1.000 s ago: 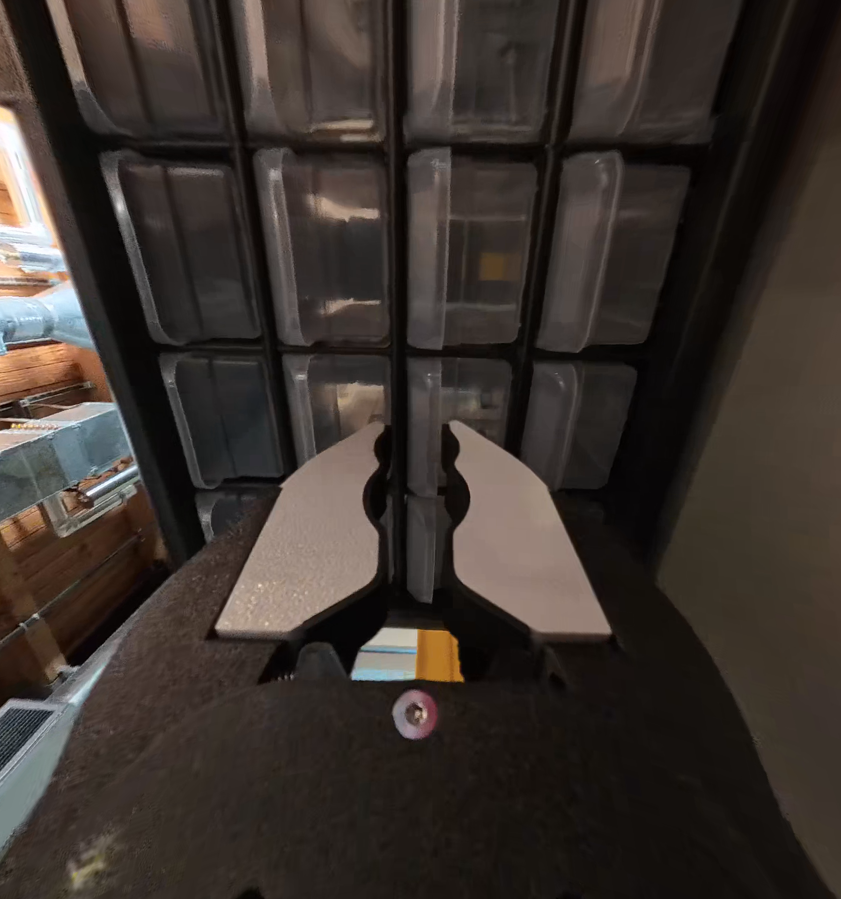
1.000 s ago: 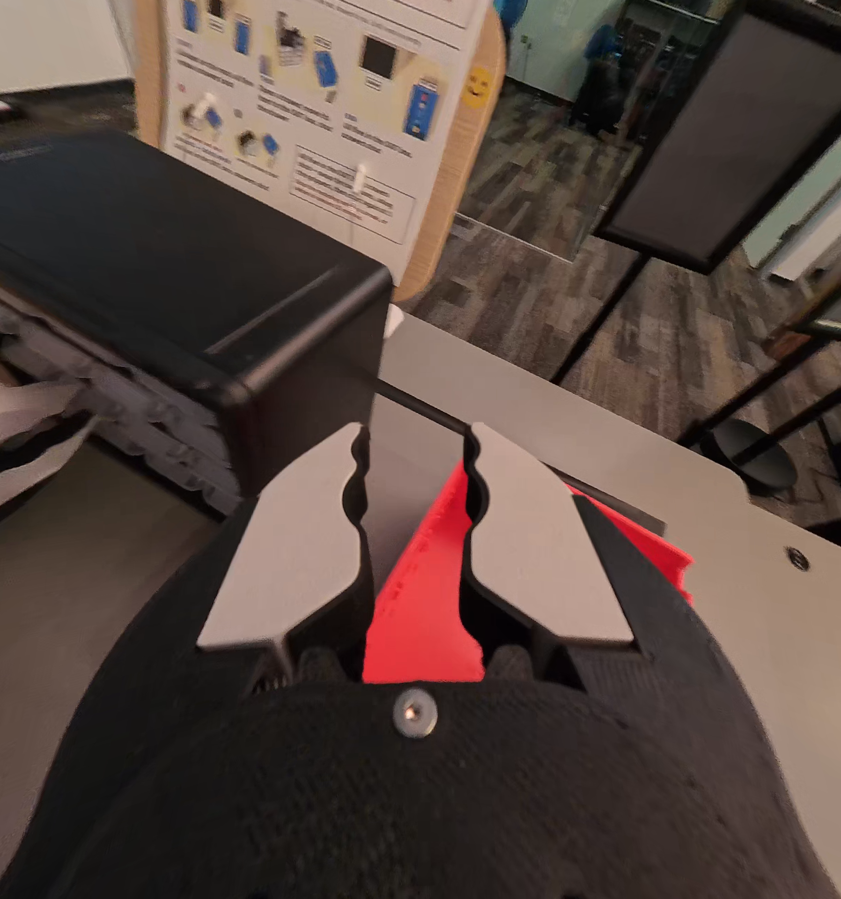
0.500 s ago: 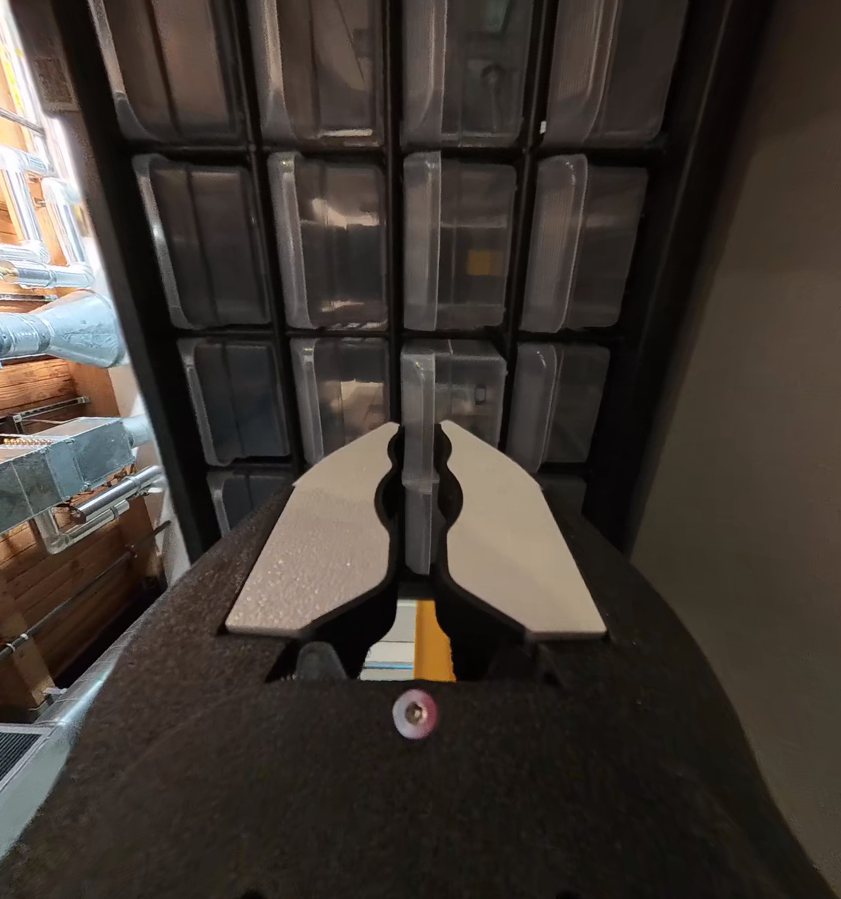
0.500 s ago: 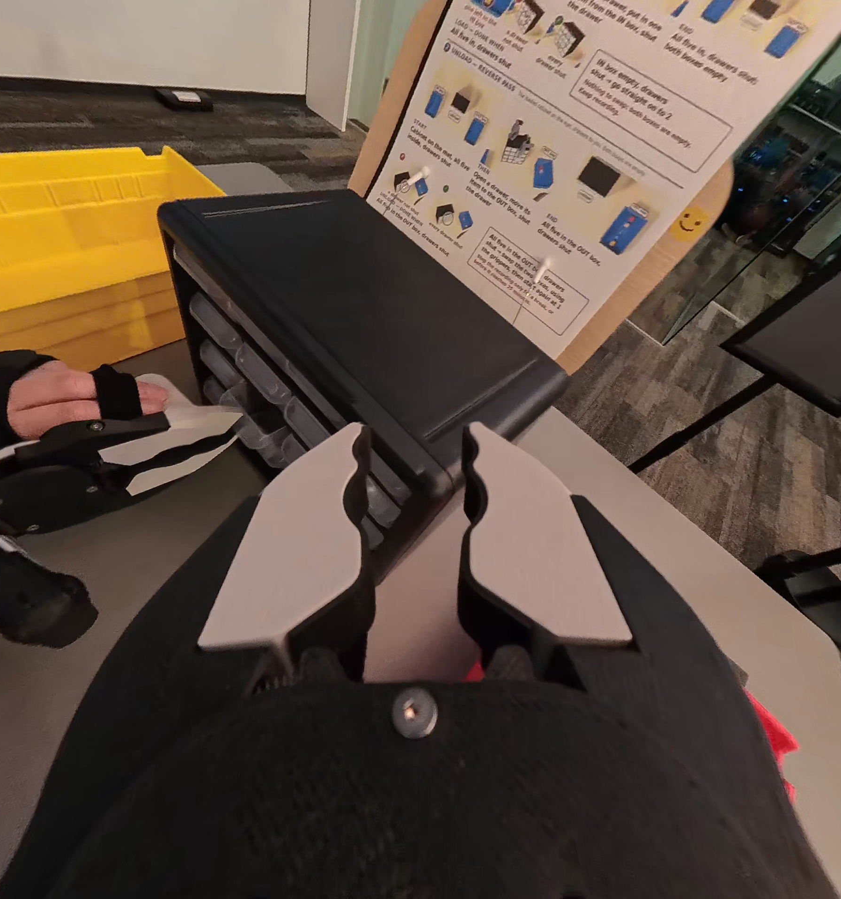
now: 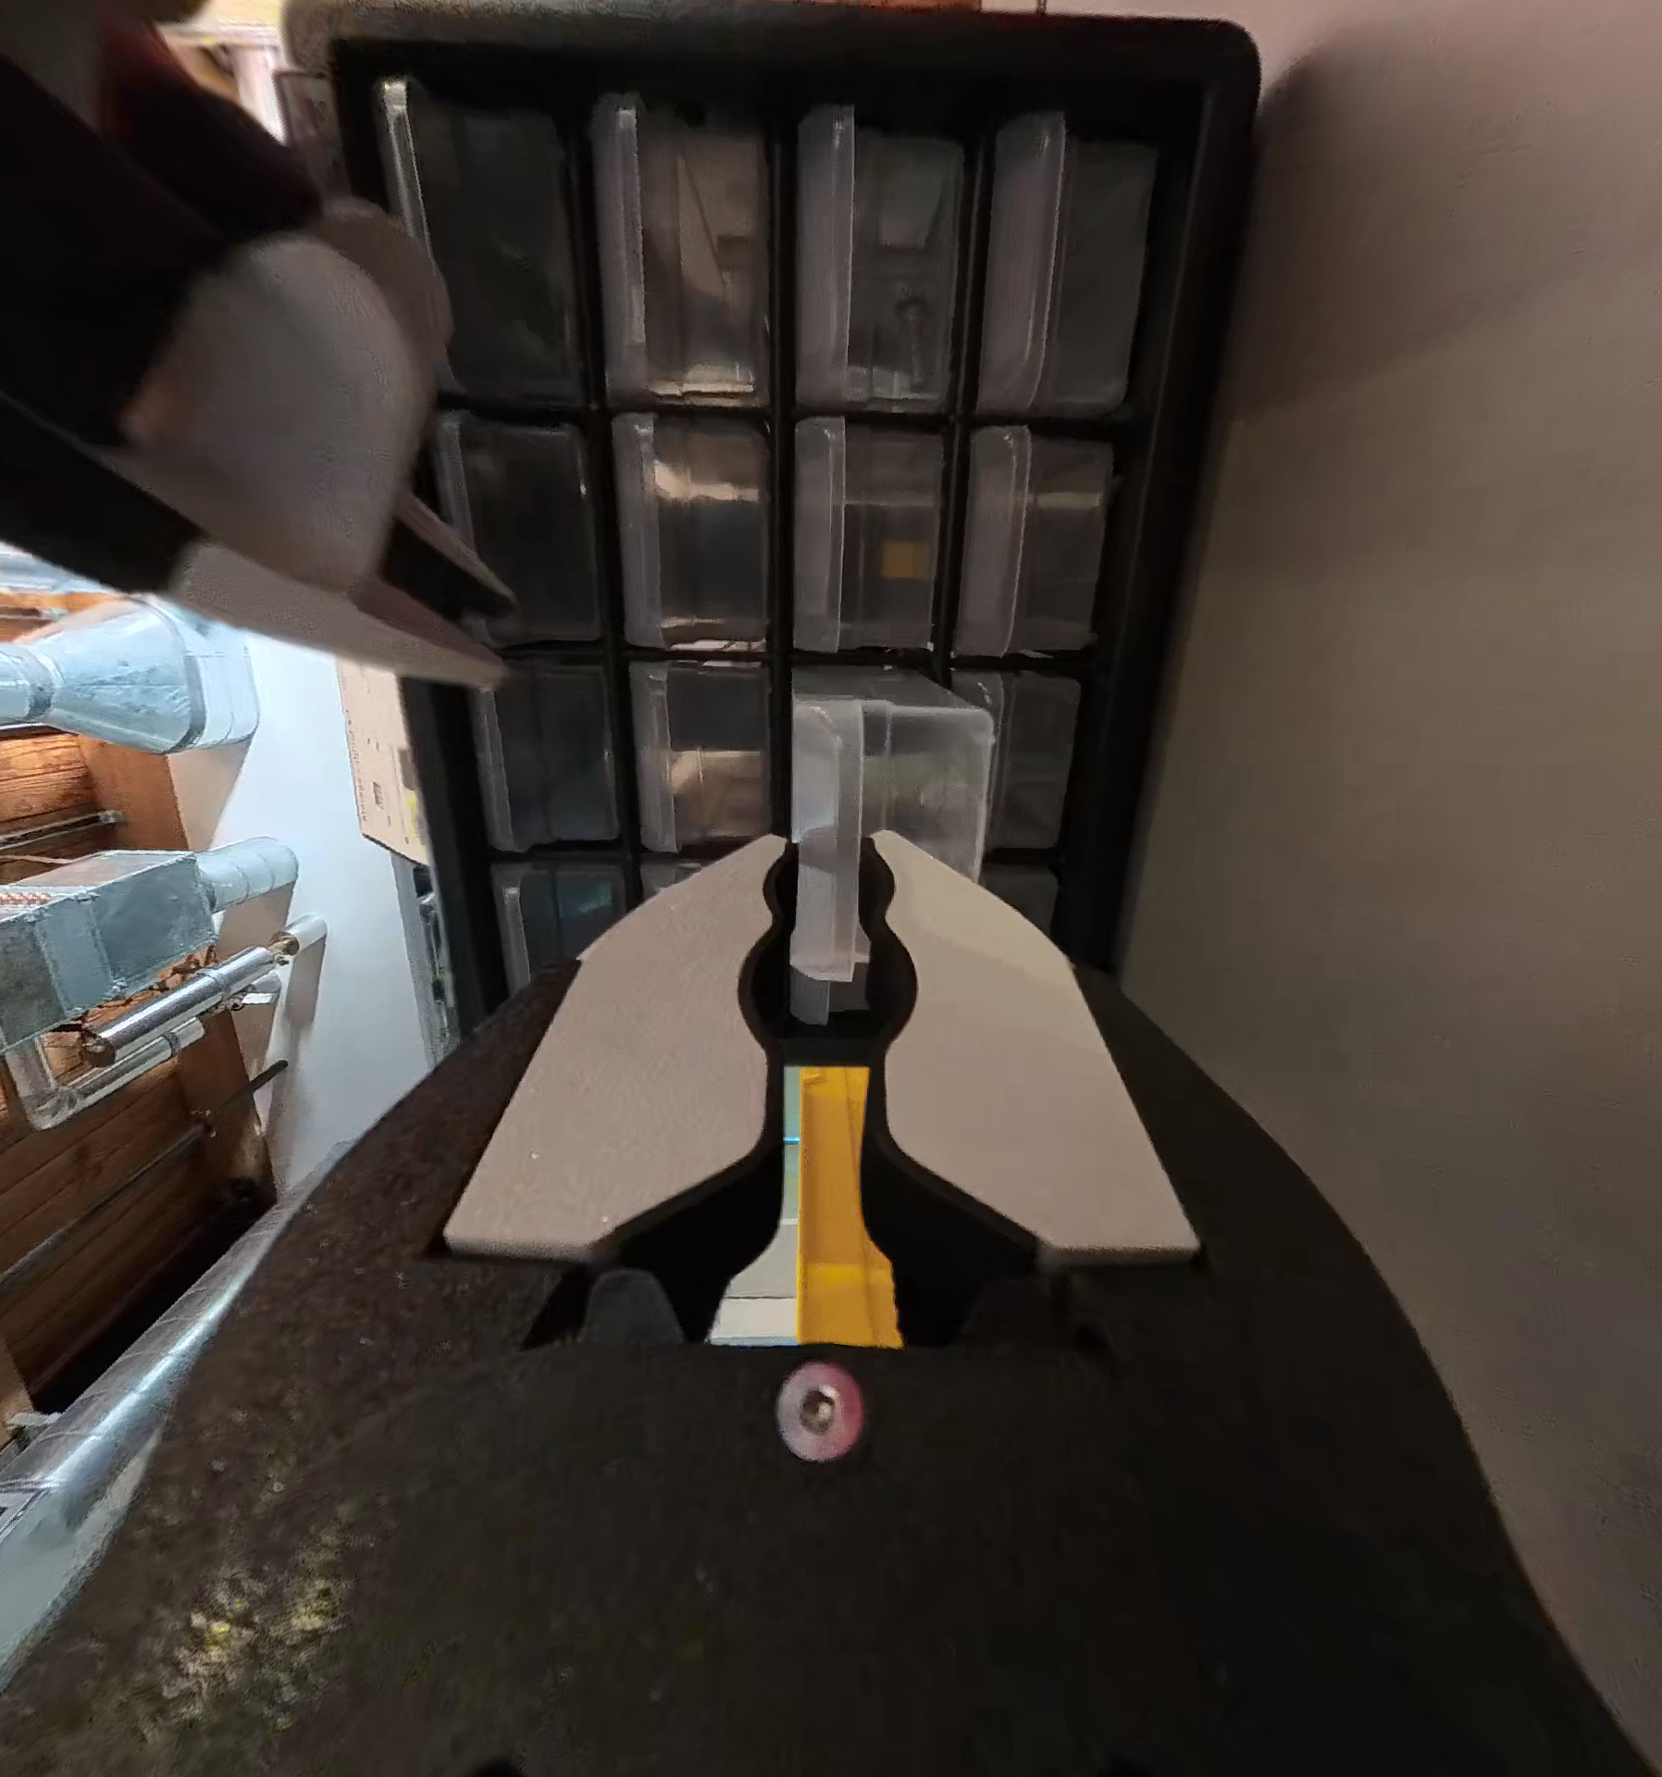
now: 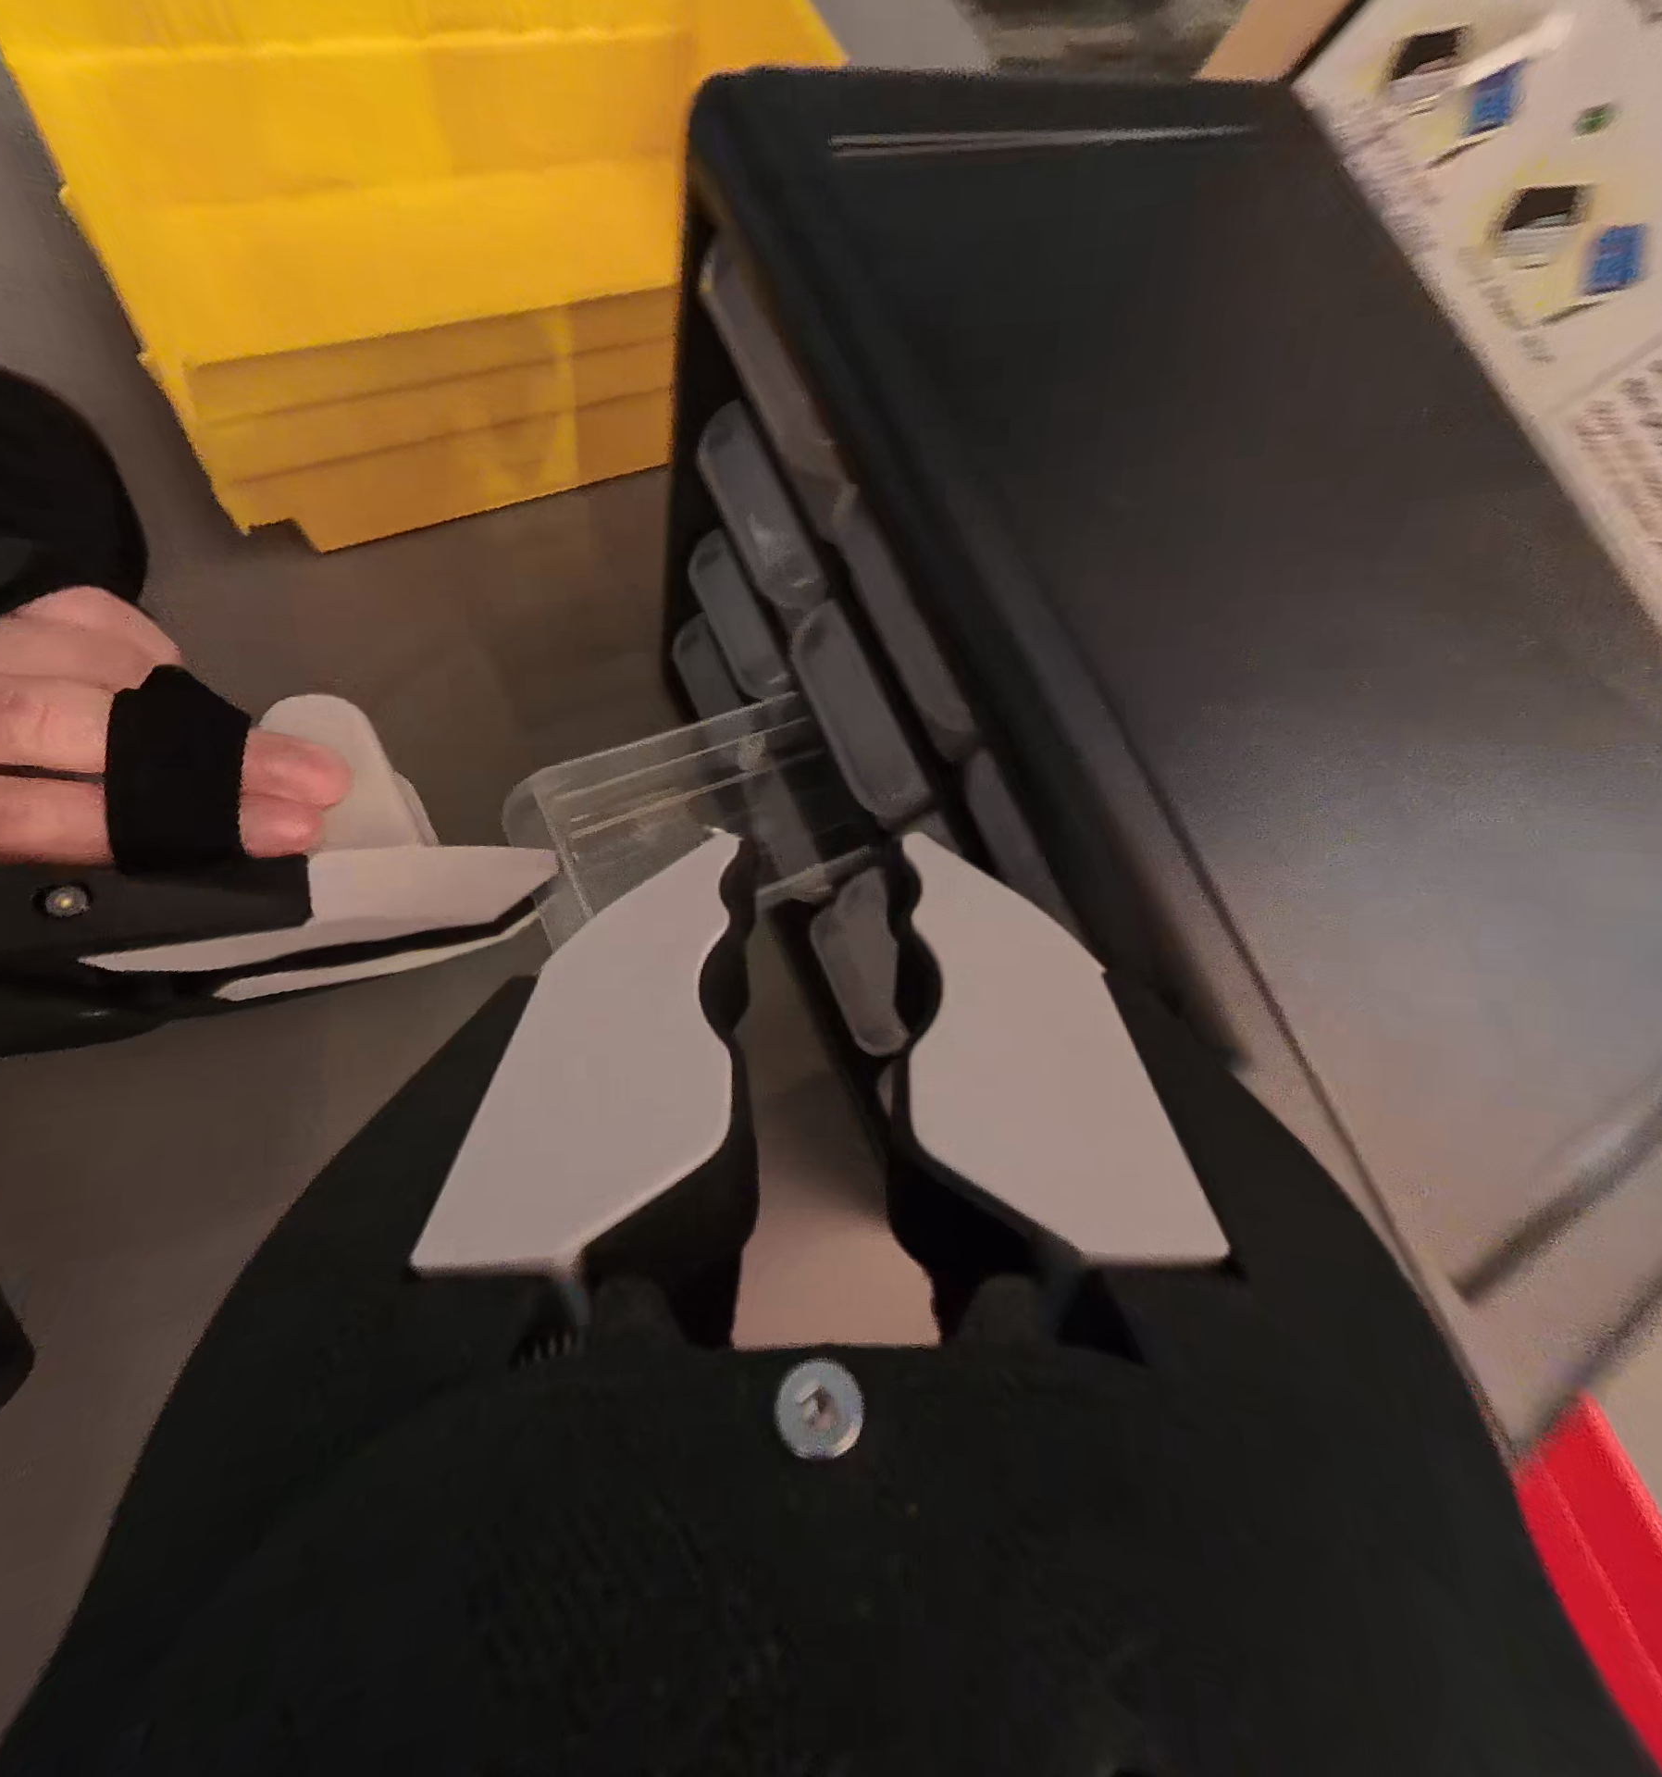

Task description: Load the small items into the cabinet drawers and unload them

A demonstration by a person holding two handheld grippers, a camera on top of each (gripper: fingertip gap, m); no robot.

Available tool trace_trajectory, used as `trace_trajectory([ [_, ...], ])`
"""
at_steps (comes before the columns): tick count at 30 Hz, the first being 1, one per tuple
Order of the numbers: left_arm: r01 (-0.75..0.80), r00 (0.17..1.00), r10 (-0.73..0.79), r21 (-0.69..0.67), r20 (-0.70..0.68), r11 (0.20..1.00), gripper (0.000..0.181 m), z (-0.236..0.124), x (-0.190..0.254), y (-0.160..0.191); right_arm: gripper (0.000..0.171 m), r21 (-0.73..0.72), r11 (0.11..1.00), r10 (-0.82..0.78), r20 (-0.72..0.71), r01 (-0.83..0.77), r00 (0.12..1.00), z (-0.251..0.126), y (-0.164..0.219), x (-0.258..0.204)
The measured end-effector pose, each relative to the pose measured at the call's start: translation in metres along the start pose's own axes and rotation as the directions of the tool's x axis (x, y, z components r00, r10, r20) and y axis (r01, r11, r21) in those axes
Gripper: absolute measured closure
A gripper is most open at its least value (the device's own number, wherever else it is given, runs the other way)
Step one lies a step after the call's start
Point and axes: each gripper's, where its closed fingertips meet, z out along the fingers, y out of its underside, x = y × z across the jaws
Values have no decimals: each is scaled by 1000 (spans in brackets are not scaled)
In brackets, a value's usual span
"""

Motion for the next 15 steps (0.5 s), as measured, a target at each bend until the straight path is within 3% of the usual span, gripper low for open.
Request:
trace_trajectory([
  [8, 25, 999, -25, 10, -26, 1000, 169, -15, 4, -3, 145, -223, 961, -127, 159, 161, 979, 60, 22, -48],
  [13, 20, 998, -19, 11, -53, 1000, 169, -18, 9, -6, 146, -387, 904, -128, 161, 182, 979, 76, 44, -45],
  [15, 30, 998, -29, 11, -57, 1000, 169, -20, 8, -6, 150, -384, 906, -107, 203, 179, 973, 75, 42, -50],
])
